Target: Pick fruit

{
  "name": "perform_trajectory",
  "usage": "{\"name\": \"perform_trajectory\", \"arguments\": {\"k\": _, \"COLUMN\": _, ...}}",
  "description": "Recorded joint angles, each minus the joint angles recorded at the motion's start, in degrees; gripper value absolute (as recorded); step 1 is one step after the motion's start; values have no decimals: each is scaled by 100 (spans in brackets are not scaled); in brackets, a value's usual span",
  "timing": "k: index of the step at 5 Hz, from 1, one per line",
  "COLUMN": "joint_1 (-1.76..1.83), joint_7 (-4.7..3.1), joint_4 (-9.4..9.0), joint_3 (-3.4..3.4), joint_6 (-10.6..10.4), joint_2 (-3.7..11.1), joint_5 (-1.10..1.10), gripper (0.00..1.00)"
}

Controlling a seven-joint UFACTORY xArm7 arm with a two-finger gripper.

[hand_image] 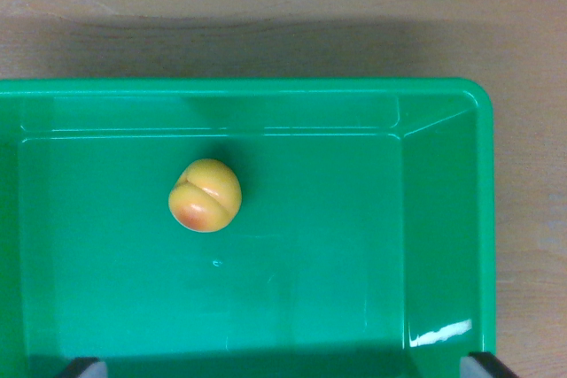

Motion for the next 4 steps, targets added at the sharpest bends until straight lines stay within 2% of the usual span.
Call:
{"name": "perform_trajectory", "arguments": {"k": 2, "joint_1": 8, "joint_7": -14, "joint_4": -51, "joint_3": 1, "joint_6": -84, "joint_2": 31, "joint_5": -2, "gripper": 0}}
{"name": "perform_trajectory", "arguments": {"k": 3, "joint_1": 18, "joint_7": -32, "joint_4": -117, "joint_3": 1, "joint_6": -192, "joint_2": 72, "joint_5": -5, "gripper": 0}}
{"name": "perform_trajectory", "arguments": {"k": 4, "joint_1": 18, "joint_7": -32, "joint_4": -117, "joint_3": 1, "joint_6": -192, "joint_2": 72, "joint_5": -5, "gripper": 0}}
